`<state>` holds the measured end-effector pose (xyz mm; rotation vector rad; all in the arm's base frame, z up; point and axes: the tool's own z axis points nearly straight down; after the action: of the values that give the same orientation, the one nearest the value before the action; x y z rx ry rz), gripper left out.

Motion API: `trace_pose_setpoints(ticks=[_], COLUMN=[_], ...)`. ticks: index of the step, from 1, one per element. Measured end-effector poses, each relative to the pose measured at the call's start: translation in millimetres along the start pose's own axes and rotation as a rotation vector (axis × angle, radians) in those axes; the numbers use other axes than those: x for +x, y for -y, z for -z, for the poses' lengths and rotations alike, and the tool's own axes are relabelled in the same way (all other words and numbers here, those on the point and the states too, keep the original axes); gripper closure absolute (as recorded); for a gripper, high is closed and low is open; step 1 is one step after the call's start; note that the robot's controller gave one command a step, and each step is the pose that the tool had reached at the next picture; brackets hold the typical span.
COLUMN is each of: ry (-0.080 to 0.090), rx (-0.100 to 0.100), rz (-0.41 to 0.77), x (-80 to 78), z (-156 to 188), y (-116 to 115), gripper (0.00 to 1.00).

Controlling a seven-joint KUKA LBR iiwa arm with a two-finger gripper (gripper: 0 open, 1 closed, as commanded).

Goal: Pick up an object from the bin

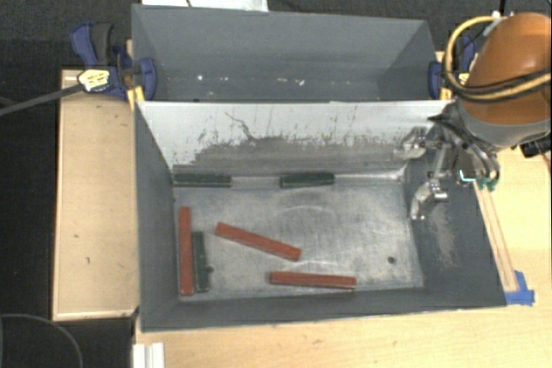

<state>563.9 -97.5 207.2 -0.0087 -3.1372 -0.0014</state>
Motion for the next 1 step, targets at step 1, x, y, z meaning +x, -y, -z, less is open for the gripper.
trace_pose_setpoints(ticks=[1], ry=[0.008], rx=[0.001], rz=[0.002], x=[-1.6], z=[4.7], y=[-0.2], gripper=[0.0])
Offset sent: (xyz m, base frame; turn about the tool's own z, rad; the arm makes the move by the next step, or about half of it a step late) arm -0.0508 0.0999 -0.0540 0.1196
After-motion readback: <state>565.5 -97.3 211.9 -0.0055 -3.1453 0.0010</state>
